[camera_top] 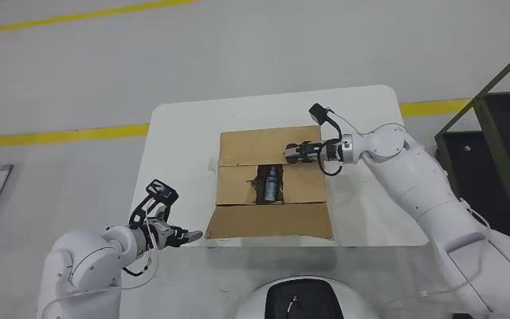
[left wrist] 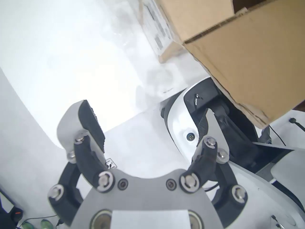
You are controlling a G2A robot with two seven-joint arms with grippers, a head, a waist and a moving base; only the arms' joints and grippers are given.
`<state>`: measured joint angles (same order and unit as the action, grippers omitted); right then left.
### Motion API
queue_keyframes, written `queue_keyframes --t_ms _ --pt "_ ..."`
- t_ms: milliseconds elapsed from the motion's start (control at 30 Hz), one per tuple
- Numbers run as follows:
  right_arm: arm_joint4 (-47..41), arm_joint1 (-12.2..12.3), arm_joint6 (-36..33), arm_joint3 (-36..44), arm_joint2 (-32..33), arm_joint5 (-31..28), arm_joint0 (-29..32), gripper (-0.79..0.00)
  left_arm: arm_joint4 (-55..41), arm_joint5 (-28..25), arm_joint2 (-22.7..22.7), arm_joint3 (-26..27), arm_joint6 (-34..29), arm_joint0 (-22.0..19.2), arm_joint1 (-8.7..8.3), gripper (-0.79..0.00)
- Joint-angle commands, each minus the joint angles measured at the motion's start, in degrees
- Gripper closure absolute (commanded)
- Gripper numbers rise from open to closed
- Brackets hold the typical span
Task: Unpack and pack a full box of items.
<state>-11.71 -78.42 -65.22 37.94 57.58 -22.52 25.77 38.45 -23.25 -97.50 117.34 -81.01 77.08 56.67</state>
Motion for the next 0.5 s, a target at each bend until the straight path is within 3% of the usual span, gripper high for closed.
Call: queue_keyframes --t_ms 0,167,467 --pt "-0.08 -0.02 -0.11 0.0 -0.09 0.0 0.03 0.0 -1.11 0.65 1.07 0.57 0.46 0.73 -0.05 -0.785" --pt "-0.04 0.03 -0.3 0.04 -0.08 0.17 -0.28 0.0 -2.3 2.72 4.78 0.18 3.1 -1.14 -0.06 -0.785" --pt "1.26 0.79 -1.21 0.41 0.95 -0.21 -2.16 0.0 -0.84 7.24 9.93 -3.47 8.58 -8.01 0.03 -0.785"
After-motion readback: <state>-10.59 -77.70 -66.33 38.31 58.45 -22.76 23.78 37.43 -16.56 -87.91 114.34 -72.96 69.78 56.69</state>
